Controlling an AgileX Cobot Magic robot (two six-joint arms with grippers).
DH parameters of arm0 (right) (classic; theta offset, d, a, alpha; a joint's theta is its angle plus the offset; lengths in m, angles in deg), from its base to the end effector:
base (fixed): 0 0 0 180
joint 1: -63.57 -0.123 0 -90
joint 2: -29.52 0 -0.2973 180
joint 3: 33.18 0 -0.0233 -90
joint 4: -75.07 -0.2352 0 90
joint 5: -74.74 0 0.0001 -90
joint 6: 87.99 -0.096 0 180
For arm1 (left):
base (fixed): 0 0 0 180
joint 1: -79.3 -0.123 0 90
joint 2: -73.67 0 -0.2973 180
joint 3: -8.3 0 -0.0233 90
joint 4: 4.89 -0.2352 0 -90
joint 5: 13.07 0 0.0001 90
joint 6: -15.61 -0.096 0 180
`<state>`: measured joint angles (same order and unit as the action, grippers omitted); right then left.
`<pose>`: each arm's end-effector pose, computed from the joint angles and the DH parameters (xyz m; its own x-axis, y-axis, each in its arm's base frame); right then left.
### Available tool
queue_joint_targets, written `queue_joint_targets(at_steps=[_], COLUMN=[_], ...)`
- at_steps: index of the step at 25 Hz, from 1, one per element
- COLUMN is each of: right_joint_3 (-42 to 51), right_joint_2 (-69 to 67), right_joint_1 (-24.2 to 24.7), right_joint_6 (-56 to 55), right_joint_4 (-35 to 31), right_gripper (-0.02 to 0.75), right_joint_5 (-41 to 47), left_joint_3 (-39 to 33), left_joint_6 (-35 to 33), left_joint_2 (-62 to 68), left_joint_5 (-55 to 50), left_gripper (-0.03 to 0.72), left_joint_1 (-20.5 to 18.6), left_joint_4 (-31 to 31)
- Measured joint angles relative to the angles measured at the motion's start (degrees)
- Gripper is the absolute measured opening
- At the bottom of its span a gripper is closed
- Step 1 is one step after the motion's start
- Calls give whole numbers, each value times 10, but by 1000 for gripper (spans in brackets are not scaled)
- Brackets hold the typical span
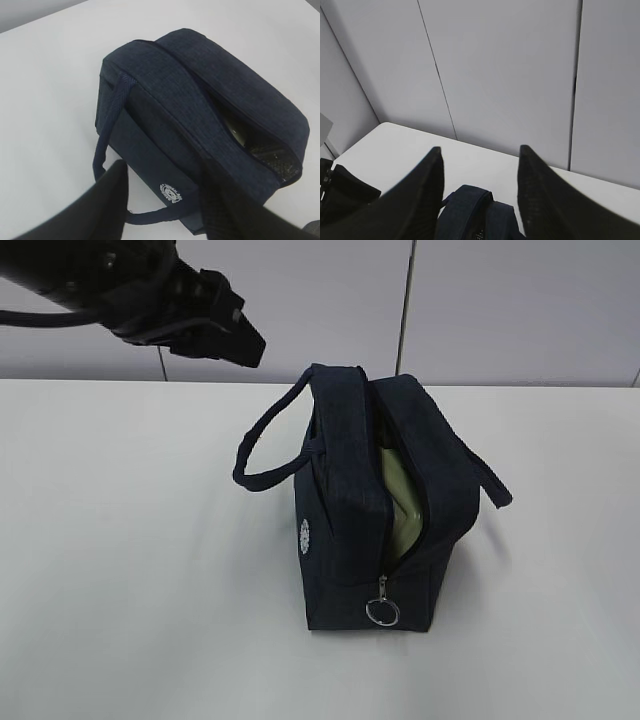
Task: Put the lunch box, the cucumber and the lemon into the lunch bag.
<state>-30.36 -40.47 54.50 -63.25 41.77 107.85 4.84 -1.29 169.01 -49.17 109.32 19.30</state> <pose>0.1987 0.0609 0.4759 -0.2261 0.0326 -0.9736 -0.4257 0.8956 0.1289 0.2762 -0.1864 0.3431 -0.6174 0.2971 -0.7284 0.6078 0.7680 -0.2019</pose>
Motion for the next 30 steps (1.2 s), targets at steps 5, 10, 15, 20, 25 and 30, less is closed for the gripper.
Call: queue_joint_targets(at_steps=[5,10,15,20,25,30], right_joint_3=[60,129,203,273,323,376], right_joint_2=[56,121,183,235,245,245], right_joint_1=[0,0,0,0,0,0], right_joint_6=[0,0,0,-1,-2,-1], right_joint_4=[-2,-7,-11,-35,-55,-56], right_gripper=[363,363,363,363,363,363], right_joint_5=[-12,-13,32,58,96,101], left_joint_3=[0,0,-3,-69,-163,-245], left_joint_6=[0,0,-3,-9,-11,-11], left_joint_2=[-2,-27,-50,-80,-134,-187], left_joint_5=[1,1,2,45,88,116], left_gripper=[322,322,322,322,322,321], left_joint_1=[16,44,74,104,111,111], left_joint_4=[-1,-1,-2,-2,-2,-2])
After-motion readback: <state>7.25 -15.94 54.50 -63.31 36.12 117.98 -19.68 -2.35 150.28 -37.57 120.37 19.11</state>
